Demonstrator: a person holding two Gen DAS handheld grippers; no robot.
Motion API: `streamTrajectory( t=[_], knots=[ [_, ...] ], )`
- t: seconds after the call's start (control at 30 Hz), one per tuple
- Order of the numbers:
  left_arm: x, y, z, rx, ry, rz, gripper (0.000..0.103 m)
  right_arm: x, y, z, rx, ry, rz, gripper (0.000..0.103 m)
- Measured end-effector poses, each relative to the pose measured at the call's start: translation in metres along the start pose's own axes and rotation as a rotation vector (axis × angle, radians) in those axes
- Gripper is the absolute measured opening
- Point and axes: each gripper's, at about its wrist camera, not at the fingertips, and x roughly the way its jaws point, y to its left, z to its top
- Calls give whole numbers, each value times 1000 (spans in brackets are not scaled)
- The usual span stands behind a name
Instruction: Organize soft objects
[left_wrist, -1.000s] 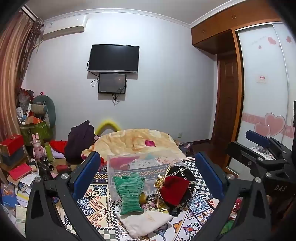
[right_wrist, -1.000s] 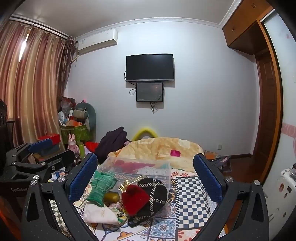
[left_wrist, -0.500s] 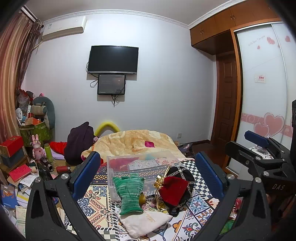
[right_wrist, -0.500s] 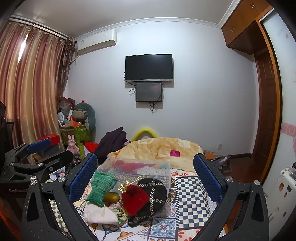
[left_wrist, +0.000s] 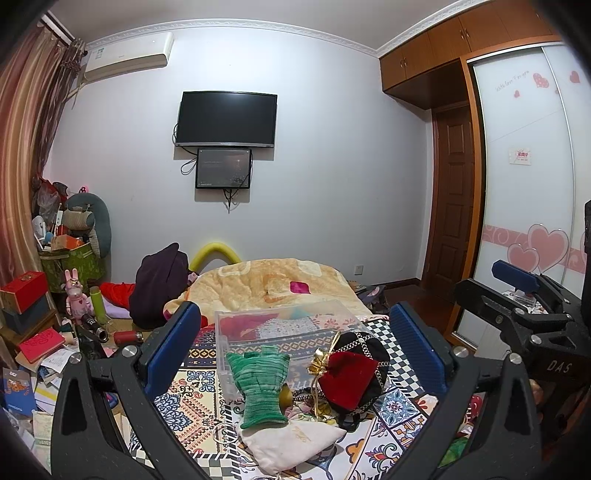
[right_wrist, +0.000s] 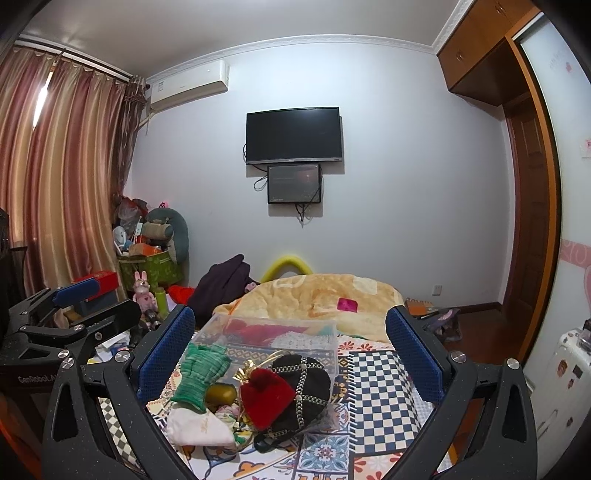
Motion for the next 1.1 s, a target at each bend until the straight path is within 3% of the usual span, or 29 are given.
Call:
streamTrajectory(
  t=[1.1],
  knots=[
    [-2,-2,1,-2,-6,2,103,-3,0,4,1,-8,1,103]
  ],
)
